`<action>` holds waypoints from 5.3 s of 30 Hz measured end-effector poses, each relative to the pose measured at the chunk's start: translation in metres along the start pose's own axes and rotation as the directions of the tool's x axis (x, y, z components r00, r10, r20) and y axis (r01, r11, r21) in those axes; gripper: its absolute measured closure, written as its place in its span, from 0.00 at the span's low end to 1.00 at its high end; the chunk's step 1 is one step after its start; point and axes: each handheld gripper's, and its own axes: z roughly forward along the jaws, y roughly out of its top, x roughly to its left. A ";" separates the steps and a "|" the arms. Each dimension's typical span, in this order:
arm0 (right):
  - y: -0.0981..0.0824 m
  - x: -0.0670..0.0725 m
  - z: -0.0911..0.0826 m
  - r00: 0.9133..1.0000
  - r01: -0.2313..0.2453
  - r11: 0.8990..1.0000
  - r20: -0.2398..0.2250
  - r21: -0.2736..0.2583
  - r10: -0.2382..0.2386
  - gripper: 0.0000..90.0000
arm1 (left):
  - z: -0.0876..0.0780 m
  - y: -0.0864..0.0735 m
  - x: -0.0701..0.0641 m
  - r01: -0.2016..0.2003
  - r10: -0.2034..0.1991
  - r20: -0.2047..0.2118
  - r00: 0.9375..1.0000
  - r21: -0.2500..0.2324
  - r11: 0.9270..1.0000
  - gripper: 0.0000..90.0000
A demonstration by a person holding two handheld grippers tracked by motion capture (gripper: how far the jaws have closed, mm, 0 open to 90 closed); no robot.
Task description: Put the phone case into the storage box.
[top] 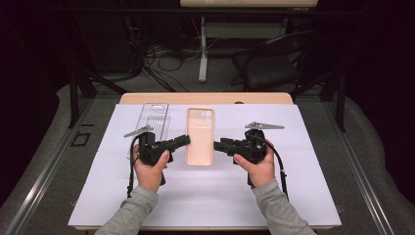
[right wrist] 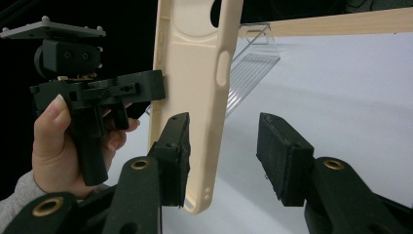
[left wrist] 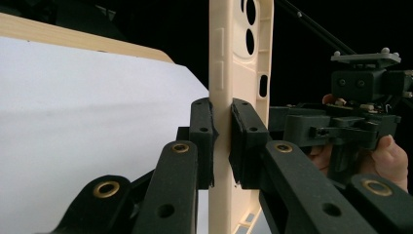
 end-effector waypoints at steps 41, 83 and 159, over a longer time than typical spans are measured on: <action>-0.003 -0.004 0.002 0.998 -0.046 0.999 -0.032 0.020 0.047 0.82 | 0.010 -0.008 -0.010 -0.016 0.015 0.034 0.999 0.039 0.999 0.90; -0.005 -0.008 0.005 0.993 -0.099 0.994 -0.061 0.044 0.101 0.89 | 0.012 -0.011 -0.010 -0.014 0.013 0.038 0.999 0.050 0.999 0.90; -0.007 -0.020 -0.005 0.996 -0.089 0.996 0.006 0.018 0.089 0.90 | 0.015 -0.008 0.002 -0.067 0.072 -0.057 0.996 0.079 0.995 0.64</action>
